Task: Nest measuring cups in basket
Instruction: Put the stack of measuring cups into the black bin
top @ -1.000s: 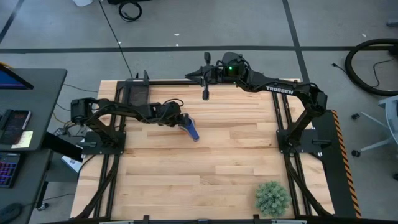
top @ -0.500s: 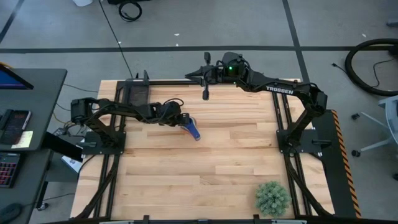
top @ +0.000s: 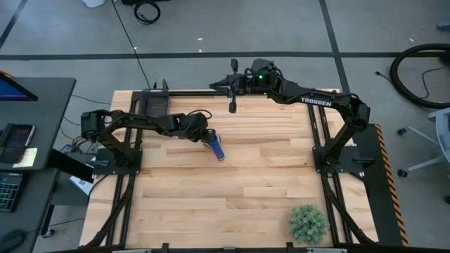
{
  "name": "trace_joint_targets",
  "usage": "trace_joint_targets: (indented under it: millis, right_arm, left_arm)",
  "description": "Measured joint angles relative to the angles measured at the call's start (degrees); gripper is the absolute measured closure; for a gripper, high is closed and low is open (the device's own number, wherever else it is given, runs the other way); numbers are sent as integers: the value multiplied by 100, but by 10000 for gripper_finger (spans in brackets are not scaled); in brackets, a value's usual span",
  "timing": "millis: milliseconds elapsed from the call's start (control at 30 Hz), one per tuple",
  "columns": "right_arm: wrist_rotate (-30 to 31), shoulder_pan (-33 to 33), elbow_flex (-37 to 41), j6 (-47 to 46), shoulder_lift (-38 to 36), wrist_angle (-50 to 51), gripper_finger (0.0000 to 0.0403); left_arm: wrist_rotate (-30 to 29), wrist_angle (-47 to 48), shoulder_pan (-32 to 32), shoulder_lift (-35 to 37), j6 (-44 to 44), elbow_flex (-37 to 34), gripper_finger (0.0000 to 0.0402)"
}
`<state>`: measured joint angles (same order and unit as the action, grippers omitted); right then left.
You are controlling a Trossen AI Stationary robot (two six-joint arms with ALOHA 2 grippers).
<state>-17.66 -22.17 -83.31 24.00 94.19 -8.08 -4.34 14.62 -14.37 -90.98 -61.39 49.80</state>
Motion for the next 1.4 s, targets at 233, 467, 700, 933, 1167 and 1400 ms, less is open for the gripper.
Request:
trace_joint_targets:
  millis: [233, 467, 700, 933, 1167, 1400]
  right_arm:
    - [-1, 0, 0, -1, 0, 0, 373]
    - [-1, 2, 0, -2, 0, 0, 373]
    - [-1, 0, 0, -2, 0, 1, 373]
    - [-1, 1, 0, -2, 0, -2, 373]
    - [-1, 1, 0, -1, 0, 0, 373]
    - [-1, 1, 0, -1, 0, 1, 373]
  left_arm:
    - [-52, 92, 0, 2, 201, 131, 283]
    - [-49, 80, 15, 13, 167, 135, 315]
    - [-50, 80, 48, 16, 160, 140, 317]
    - [-50, 98, 48, 22, 157, 142, 318]
    - [-50, 272, 48, 22, 155, 144, 318]
    - [-50, 341, 48, 22, 153, 144, 318]
